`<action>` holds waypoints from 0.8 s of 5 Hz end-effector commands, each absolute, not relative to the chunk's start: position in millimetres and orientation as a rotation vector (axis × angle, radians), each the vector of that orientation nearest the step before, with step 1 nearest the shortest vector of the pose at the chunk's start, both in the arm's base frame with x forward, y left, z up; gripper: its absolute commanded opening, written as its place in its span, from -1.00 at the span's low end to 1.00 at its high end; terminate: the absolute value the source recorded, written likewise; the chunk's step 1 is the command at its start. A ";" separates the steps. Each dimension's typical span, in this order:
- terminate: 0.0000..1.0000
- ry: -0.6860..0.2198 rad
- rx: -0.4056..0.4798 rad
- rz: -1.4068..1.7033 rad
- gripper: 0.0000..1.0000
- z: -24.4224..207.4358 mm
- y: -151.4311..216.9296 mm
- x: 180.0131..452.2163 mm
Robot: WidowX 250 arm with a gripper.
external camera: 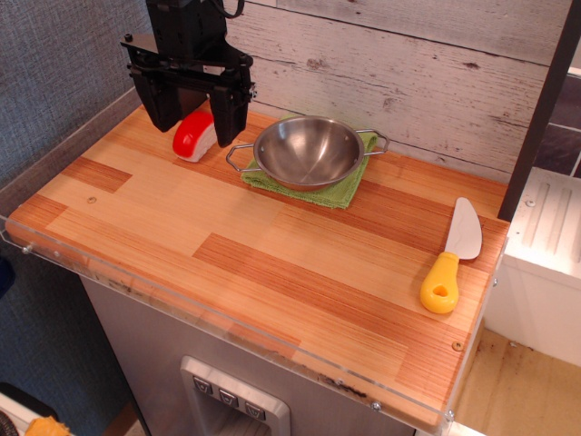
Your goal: Put the bowl under the sushi.
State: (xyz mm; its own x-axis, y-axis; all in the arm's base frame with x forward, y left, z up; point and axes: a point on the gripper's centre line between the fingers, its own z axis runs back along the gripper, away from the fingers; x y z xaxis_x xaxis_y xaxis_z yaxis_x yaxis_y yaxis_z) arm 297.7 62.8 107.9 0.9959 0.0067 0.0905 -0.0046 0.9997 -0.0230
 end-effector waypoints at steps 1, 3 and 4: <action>-1.00 -0.091 -0.023 0.006 1.00 107.9 62.8 297.7; -1.00 -0.125 -0.068 -0.137 1.00 100.5 0.6 333.9; -1.00 -0.115 -0.076 -0.232 1.00 89.4 -32.8 348.9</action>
